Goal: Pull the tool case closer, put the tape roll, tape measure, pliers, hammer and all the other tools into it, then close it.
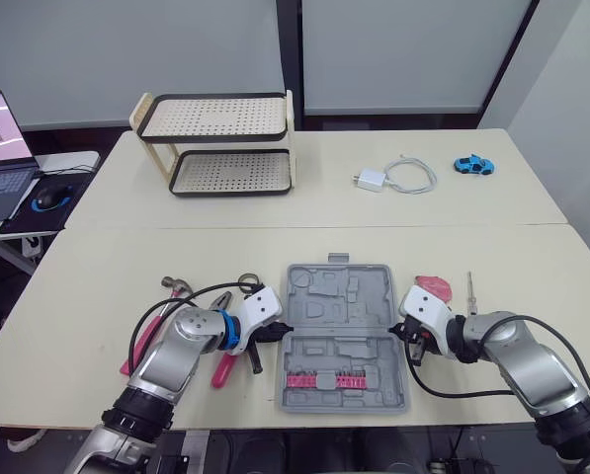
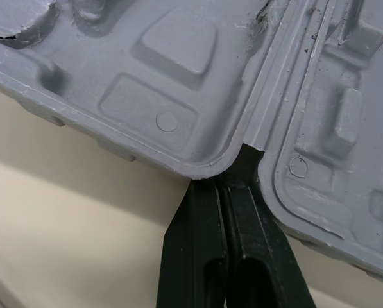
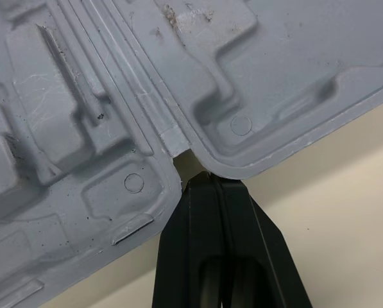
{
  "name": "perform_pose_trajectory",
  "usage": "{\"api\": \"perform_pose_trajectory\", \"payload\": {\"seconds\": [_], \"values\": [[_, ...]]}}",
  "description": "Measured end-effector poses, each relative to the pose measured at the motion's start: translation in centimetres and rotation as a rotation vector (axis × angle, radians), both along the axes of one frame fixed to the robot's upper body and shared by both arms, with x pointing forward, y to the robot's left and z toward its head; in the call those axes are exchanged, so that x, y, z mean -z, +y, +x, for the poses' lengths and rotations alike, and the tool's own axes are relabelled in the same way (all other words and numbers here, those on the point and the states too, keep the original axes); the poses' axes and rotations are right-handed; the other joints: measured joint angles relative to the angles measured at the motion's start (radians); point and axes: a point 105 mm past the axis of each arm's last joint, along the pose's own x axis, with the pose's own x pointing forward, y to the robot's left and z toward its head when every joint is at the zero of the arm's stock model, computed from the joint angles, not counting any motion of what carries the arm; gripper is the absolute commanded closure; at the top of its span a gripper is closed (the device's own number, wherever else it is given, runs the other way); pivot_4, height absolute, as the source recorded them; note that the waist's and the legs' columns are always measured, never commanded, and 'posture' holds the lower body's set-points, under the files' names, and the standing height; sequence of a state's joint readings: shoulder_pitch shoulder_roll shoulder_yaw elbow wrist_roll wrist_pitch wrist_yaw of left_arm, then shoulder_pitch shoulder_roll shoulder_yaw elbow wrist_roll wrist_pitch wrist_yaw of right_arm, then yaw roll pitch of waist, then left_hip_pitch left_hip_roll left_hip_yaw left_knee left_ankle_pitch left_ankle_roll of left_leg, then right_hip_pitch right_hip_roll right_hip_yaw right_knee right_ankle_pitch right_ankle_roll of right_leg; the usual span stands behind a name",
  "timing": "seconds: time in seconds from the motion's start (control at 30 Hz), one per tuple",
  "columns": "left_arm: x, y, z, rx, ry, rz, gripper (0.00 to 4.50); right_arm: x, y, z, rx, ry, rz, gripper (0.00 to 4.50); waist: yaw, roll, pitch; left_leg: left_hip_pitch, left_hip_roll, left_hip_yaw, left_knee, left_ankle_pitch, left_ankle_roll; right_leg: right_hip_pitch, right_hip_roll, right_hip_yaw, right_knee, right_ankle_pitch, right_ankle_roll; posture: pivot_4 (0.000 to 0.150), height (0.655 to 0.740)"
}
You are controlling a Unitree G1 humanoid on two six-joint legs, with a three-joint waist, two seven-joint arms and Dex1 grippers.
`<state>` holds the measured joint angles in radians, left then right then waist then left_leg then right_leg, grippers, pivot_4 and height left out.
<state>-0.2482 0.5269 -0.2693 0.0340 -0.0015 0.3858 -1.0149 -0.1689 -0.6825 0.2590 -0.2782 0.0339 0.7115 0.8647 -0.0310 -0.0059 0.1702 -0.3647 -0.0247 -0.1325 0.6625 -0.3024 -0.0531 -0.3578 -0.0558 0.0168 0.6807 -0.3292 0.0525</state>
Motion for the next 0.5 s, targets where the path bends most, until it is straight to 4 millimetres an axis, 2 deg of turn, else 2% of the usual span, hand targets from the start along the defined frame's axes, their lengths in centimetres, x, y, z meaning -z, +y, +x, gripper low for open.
{"api": "perform_pose_trajectory", "payload": {"seconds": [0.5], "values": [[0.08,0.14,-0.79,0.006,0.017,0.007,4.48,0.15,0.11,-0.84,-0.012,0.032,0.008,4.50,0.000,0.000,0.000,0.000,0.000,0.000,0.000,0.000,0.000,0.000,0.000,0.000,0.000,0.000,0.000,0.150,0.7400]]}}
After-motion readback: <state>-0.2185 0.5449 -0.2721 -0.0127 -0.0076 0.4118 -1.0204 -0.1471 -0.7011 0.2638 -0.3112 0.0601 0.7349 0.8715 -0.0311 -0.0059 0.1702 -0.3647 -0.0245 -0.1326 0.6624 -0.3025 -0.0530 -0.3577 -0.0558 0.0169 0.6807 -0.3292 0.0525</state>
